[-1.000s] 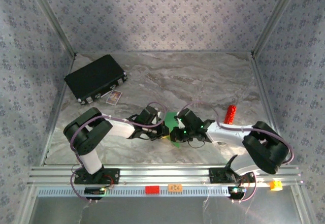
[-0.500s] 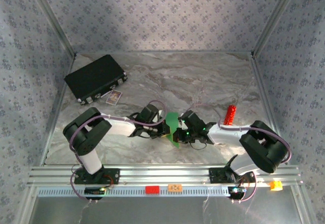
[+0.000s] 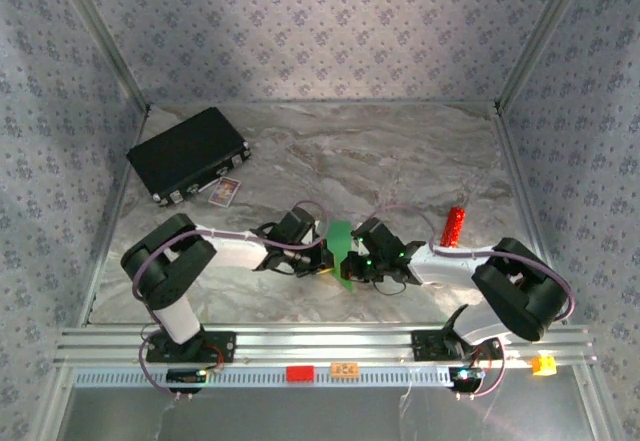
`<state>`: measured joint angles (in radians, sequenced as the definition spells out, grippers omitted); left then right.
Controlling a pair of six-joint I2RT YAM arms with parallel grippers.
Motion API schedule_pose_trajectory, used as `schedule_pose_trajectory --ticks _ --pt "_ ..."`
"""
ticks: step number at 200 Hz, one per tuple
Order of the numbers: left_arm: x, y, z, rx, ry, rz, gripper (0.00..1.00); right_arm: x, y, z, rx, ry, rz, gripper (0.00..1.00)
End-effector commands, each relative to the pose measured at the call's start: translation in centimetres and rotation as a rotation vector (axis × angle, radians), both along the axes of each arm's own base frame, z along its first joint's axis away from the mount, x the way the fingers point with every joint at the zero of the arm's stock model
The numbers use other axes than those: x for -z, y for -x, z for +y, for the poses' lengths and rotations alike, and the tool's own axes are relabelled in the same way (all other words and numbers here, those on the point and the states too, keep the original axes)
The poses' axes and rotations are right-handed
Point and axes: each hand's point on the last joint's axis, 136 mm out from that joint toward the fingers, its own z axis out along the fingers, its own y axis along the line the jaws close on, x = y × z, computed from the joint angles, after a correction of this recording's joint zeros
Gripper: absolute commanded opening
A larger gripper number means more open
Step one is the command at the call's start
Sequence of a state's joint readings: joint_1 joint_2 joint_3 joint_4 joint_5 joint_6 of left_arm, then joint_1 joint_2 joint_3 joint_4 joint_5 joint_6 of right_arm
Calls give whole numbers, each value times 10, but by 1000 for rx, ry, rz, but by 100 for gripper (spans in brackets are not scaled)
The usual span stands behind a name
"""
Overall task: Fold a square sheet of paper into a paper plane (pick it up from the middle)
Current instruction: Third fold the triangle at the center of the table.
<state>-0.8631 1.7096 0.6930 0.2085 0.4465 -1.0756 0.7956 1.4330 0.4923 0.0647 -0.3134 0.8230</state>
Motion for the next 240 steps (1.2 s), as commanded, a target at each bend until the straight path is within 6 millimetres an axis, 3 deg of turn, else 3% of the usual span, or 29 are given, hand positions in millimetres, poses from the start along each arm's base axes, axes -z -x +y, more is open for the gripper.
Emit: schedule_pose_trajectory --ticks 1,82,156,222,240 --pt "13 -6 13 -53 -48 18 0 38 22 -36 35 172 86 3" --pt "12 -34 40 -128 -65 -12 0 42 27 -41 18 191 93 1" --pt "14 -47 62 -179 -58 -14 0 42 26 -44 14 195 88 1" --pt "-35 -57 51 -159 45 -152 4 37 21 -42 8 181 62 1" --pt "-40 -53 43 -127 63 -184 5 36 20 -41 10 179 61 1"
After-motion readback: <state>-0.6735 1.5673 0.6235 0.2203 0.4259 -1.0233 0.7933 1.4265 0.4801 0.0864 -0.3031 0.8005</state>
